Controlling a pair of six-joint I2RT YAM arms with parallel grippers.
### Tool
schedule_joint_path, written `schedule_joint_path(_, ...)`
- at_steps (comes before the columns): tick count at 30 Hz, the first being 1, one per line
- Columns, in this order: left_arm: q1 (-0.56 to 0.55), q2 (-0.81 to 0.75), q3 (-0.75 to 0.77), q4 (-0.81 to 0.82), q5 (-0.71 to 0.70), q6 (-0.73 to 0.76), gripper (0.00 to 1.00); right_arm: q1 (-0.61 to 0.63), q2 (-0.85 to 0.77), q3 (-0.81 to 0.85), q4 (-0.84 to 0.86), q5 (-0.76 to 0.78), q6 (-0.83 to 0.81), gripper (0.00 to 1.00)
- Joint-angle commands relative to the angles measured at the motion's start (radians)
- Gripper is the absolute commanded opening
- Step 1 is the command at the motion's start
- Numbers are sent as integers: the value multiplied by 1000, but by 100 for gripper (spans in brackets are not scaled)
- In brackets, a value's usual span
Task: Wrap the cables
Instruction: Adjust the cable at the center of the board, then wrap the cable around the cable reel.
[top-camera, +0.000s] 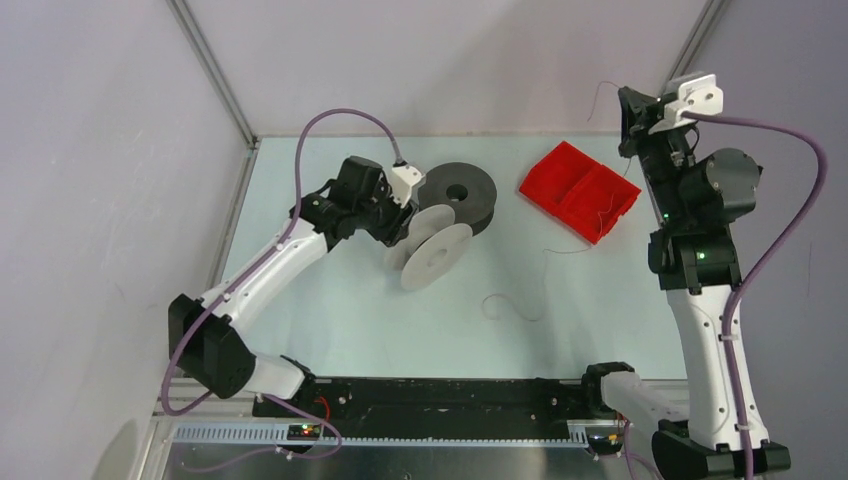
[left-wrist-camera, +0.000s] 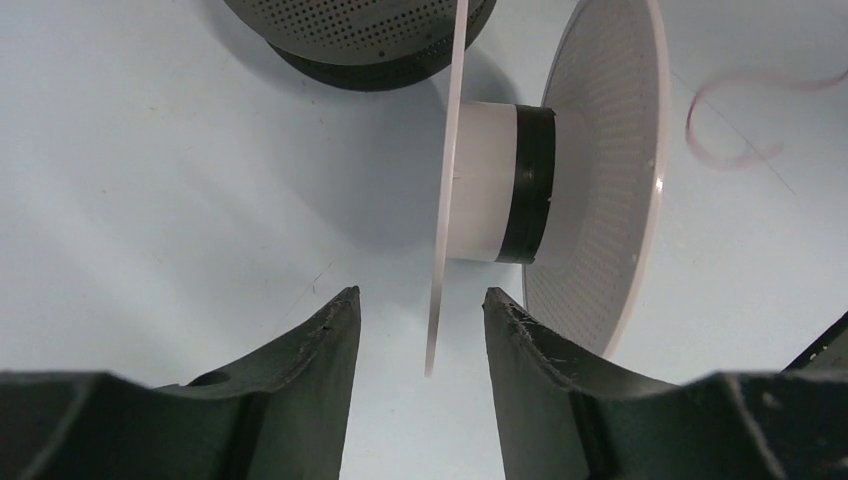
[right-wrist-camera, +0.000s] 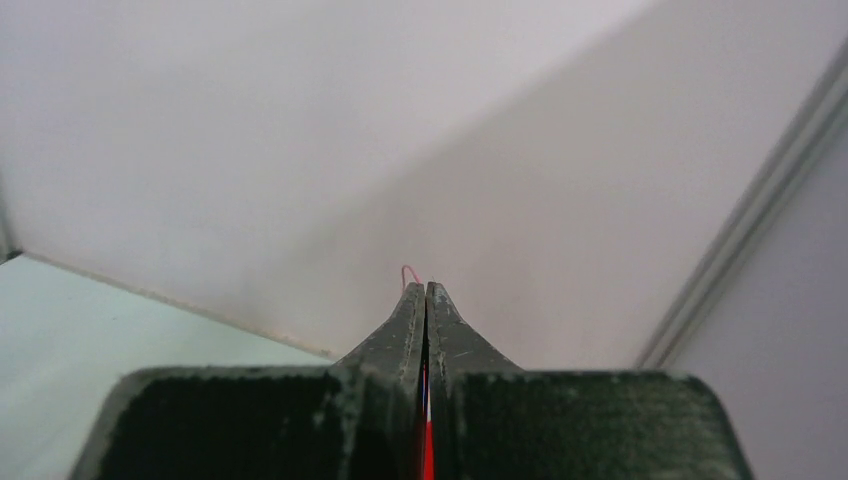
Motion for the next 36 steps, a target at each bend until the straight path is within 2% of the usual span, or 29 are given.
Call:
schedule_joint_path(1, 11, 33, 24, 16, 44, 44, 53, 38, 0, -70, 25, -134, -6, 0)
schedule_joint_path(4, 12, 48, 21, 16, 79, 77, 46, 76, -2, -205, 119, -316, 7, 0)
schedule_joint_path(8, 13, 42, 15, 17, 101, 108, 24, 97, 7, -341, 278, -476, 54, 0)
schedule_joint_path(13, 13, 6, -23, 18, 184, 181, 3, 86, 73, -413, 390, -670, 54, 0)
schedule_joint_path(15, 14, -7, -42, 17, 227, 193, 1, 85, 103, -423, 412, -772, 40, 0)
schedule_joint_path(17, 14, -21, -57, 16, 264, 200, 0, 91, 136, -434, 441, -899, 34, 0)
schedule_joint_path(21, 13, -48, -84, 16, 313, 200, 0, 125, 212, -443, 505, -1053, 1, 0)
schedule_joint_path(25, 13, -78, -114, 16, 370, 199, 0, 201, 263, -457, 567, -1084, -41, 0)
schedule_joint_path(31, 14, -118, -159, 17, 379, 205, 1, 330, 322, -463, 564, -1048, -137, 0)
schedule_joint_path(33, 14, -122, -159, 16, 364, 189, 9, 354, 353, -463, 588, -1047, -140, 0)
schedule_joint_path(36, 13, -124, -142, 18, 332, 154, 29, 363, 407, -463, 668, -1081, -113, 0)
